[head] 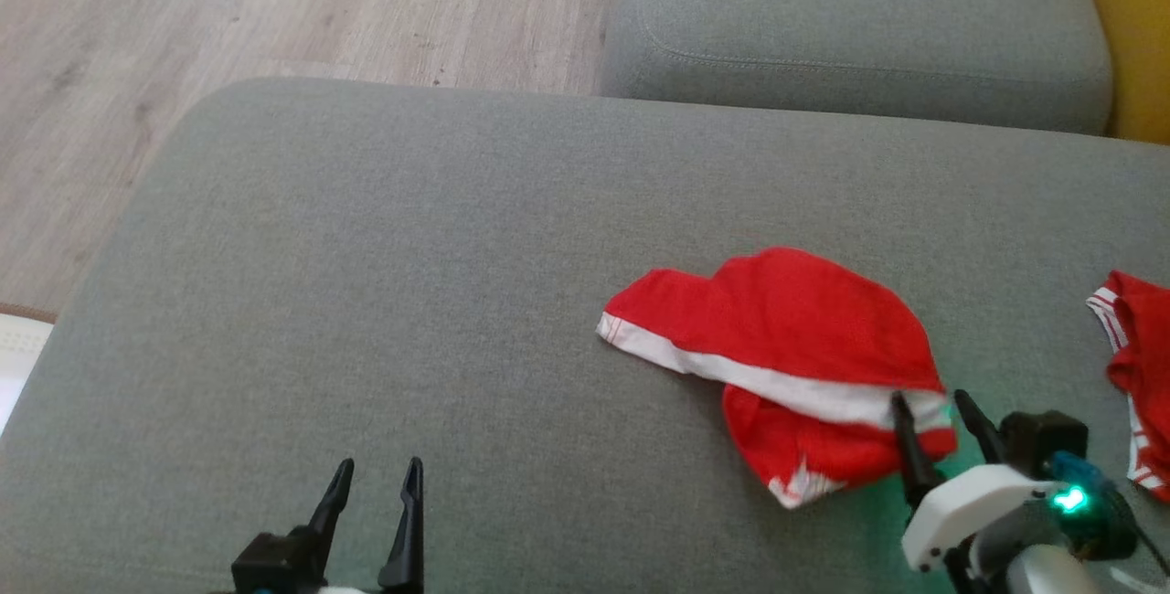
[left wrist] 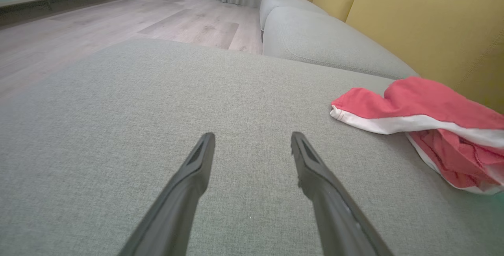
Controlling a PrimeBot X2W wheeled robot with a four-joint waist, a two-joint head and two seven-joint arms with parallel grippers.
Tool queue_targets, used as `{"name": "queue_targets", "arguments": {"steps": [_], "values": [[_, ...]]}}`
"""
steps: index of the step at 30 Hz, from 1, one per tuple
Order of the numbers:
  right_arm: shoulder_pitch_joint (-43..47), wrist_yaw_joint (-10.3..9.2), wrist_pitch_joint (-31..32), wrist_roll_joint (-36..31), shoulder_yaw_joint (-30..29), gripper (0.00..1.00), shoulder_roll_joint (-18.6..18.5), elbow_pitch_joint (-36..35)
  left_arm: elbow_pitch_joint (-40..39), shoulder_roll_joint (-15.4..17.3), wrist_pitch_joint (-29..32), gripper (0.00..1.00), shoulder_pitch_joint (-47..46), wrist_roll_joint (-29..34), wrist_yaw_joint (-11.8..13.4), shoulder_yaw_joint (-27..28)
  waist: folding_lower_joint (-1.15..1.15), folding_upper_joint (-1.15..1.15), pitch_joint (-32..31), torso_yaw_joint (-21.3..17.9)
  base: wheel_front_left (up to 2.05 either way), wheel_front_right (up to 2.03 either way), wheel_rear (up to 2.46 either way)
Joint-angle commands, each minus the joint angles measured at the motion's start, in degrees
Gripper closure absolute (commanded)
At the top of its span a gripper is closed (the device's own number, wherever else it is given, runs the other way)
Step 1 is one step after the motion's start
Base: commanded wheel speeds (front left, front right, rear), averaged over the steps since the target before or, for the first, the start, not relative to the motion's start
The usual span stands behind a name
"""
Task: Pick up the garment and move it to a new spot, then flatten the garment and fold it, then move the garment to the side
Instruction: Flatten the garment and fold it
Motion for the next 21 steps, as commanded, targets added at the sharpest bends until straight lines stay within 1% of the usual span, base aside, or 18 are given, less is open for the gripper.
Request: {"name": "queue_targets", "arguments": {"steps": [1, 5, 9, 15, 21], "values": [[-2.06, 0.2, -0.95, -0.49, 0.78, 0.0, 0.26, -1.65, -1.16, 0.49, -0.63, 0.0, -3.5, -0.13, -0.04, 1.83, 0.0, 0.0, -0.11, -0.08, 0.0, 0.0, 0.0], [-0.87, 0.2, -1.72, -1.53, -0.61, 0.0, 1.58, -2.8, -0.99, 0.51, -0.72, 0.0, -3.48, -0.4, -0.03, 2.12, 0.0, 0.0, -0.61, -0.61, 0.0, 0.0, 0.0], [0.99, 0.2, -2.78, -1.85, -2.26, 0.0, 2.54, -7.66, -1.16, 0.25, -1.01, 0.0, -3.59, -0.97, -0.28, 2.9, 0.0, 0.0, -1.55, -1.91, 0.0, 0.0, 0.0], [3.56, 0.2, -2.16, -4.08, -3.22, 0.0, 3.15, -15.11, -0.79, -0.62, -1.36, 0.0, -4.12, -1.28, -1.02, 3.3, 0.0, 0.0, -2.78, -3.24, 0.0, 0.0, 0.0], [6.56, 0.2, -1.16, -4.37, -3.28, 0.0, 3.42, -19.9, 0.18, -1.8, -1.6, 0.0, -4.23, -1.41, -1.94, 3.04, 0.0, 0.0, -3.45, -3.8, 0.0, 0.0, 0.0]]}}
